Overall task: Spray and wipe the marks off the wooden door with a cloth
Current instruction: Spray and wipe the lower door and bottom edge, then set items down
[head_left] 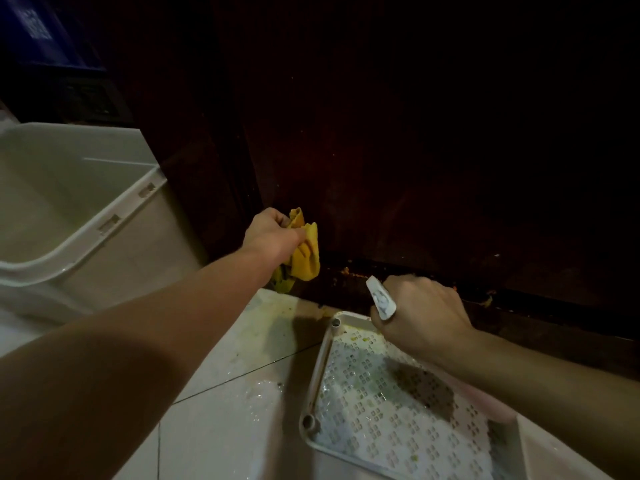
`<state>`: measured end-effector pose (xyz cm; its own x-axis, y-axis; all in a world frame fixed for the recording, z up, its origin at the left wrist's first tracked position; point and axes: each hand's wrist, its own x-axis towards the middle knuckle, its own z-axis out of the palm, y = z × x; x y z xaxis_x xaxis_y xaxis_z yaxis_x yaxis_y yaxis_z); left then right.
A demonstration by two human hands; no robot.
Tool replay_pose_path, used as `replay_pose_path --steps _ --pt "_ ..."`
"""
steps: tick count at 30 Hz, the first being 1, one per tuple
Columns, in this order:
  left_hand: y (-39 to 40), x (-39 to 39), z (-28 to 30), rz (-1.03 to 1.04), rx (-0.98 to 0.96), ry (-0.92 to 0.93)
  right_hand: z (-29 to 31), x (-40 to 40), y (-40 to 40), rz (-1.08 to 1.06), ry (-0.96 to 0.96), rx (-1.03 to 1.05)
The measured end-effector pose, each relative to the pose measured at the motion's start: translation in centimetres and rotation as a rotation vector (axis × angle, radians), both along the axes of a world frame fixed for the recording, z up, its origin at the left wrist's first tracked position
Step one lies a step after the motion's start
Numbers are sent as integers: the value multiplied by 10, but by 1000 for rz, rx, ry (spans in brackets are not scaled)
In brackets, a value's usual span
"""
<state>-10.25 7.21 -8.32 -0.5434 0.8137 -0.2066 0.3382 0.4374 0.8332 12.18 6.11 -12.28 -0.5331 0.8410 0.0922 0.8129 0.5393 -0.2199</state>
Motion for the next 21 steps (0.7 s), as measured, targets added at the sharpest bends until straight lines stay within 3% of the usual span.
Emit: replay_pose_path --steps 7,13,21 --pt "-1 -3 -1 -3 -4 1 -7 -7 -3 106 44 -115" --pt "-1 -5 -1 4 2 5 -3 -7 1 75 -38 -14" --pt "-2 -9 -3 6 -18 -1 -9 -6 8 36 32 -159"
